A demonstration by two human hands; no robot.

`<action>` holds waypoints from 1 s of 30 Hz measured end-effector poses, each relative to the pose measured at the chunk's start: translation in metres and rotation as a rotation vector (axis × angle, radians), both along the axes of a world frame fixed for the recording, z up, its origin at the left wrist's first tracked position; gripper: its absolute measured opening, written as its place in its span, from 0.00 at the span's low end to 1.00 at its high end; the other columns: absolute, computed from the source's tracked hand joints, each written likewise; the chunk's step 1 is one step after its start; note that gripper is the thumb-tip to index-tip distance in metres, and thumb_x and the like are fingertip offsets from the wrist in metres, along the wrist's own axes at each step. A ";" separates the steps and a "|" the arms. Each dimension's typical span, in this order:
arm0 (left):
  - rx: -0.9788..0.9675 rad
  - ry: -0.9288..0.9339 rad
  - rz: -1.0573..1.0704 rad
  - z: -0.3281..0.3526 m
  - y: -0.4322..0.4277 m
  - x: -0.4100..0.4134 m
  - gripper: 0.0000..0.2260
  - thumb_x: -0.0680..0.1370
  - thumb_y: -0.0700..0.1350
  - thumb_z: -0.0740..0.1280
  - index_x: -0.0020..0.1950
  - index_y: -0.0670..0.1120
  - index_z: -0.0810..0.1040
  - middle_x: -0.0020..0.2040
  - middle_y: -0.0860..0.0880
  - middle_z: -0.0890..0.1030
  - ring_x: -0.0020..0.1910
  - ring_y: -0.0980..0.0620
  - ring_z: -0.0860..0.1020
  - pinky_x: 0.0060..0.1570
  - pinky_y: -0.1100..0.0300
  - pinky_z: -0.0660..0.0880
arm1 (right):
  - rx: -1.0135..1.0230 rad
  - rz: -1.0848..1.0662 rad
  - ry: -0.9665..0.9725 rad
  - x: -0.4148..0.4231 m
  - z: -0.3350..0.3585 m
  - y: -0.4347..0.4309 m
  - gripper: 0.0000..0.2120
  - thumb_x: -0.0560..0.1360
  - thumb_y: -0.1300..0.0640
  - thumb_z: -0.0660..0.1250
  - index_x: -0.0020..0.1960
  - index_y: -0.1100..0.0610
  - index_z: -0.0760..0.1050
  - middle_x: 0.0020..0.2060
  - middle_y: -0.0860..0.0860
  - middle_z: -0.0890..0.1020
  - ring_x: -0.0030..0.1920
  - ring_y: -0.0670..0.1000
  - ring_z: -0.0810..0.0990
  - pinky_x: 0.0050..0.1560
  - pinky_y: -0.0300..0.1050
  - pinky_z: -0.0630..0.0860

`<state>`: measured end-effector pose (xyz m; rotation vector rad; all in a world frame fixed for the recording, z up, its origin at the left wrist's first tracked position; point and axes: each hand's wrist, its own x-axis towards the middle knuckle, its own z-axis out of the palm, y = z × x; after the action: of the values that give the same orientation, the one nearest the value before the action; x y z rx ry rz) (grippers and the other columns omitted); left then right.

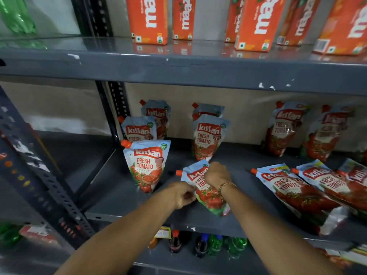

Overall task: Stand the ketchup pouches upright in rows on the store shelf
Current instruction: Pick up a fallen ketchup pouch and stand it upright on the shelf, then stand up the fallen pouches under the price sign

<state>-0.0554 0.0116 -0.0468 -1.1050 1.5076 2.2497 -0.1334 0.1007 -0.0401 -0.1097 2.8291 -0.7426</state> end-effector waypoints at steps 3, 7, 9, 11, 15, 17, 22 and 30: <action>-0.294 0.241 0.047 0.019 -0.006 -0.008 0.10 0.71 0.28 0.67 0.39 0.43 0.74 0.36 0.45 0.78 0.34 0.50 0.75 0.31 0.62 0.74 | -0.282 -0.024 0.195 0.001 0.013 0.011 0.09 0.74 0.62 0.60 0.51 0.64 0.75 0.52 0.62 0.80 0.51 0.62 0.80 0.52 0.51 0.78; -0.643 0.501 0.051 0.042 -0.013 -0.010 0.14 0.70 0.31 0.69 0.39 0.49 0.73 0.37 0.52 0.79 0.37 0.57 0.77 0.30 0.72 0.73 | -0.661 -0.078 0.458 0.009 0.021 0.017 0.12 0.74 0.64 0.60 0.58 0.62 0.71 0.54 0.60 0.78 0.54 0.57 0.78 0.54 0.49 0.76; -0.684 0.451 0.063 0.035 -0.008 -0.011 0.13 0.71 0.32 0.69 0.36 0.50 0.72 0.36 0.51 0.78 0.36 0.57 0.76 0.33 0.69 0.73 | -0.728 -0.069 0.430 0.012 0.012 0.020 0.14 0.74 0.65 0.60 0.60 0.62 0.69 0.56 0.60 0.77 0.55 0.56 0.77 0.54 0.48 0.76; -0.587 0.320 0.107 0.018 0.004 -0.014 0.08 0.73 0.34 0.67 0.36 0.44 0.75 0.38 0.44 0.79 0.37 0.51 0.76 0.37 0.60 0.73 | -0.718 -0.028 0.321 0.015 -0.004 0.026 0.15 0.74 0.66 0.59 0.61 0.61 0.68 0.57 0.59 0.77 0.56 0.54 0.77 0.50 0.43 0.75; -0.120 0.015 0.186 -0.003 0.051 -0.018 0.09 0.76 0.40 0.62 0.55 0.38 0.75 0.48 0.40 0.78 0.43 0.46 0.77 0.41 0.54 0.75 | -0.710 0.042 0.220 0.002 -0.011 0.050 0.21 0.71 0.67 0.61 0.63 0.57 0.67 0.58 0.56 0.77 0.57 0.53 0.77 0.53 0.43 0.75; 0.027 -0.047 0.077 -0.003 0.085 -0.028 0.07 0.78 0.42 0.60 0.44 0.39 0.73 0.38 0.43 0.74 0.34 0.48 0.73 0.34 0.57 0.74 | -0.579 0.061 0.245 -0.015 -0.008 0.074 0.25 0.71 0.67 0.62 0.67 0.58 0.64 0.60 0.58 0.75 0.60 0.55 0.74 0.59 0.44 0.71; 0.099 -0.059 -0.070 0.002 0.159 -0.067 0.13 0.80 0.44 0.58 0.36 0.42 0.69 0.34 0.44 0.70 0.32 0.48 0.69 0.35 0.58 0.68 | 0.257 0.022 0.271 -0.054 0.011 0.173 0.22 0.73 0.52 0.61 0.63 0.63 0.69 0.61 0.61 0.74 0.61 0.61 0.70 0.62 0.54 0.67; 0.018 -0.003 -0.071 0.001 0.241 -0.098 0.13 0.78 0.35 0.62 0.62 0.35 0.74 0.50 0.38 0.83 0.40 0.46 0.80 0.42 0.56 0.75 | 0.115 -0.006 -0.159 -0.083 0.010 0.282 0.20 0.75 0.48 0.60 0.60 0.60 0.71 0.59 0.59 0.78 0.56 0.57 0.77 0.53 0.47 0.73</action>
<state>-0.1538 0.2524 -0.0463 -1.0329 1.4978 2.2096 -0.2160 0.3823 -0.0304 -0.0221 2.7136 -0.5611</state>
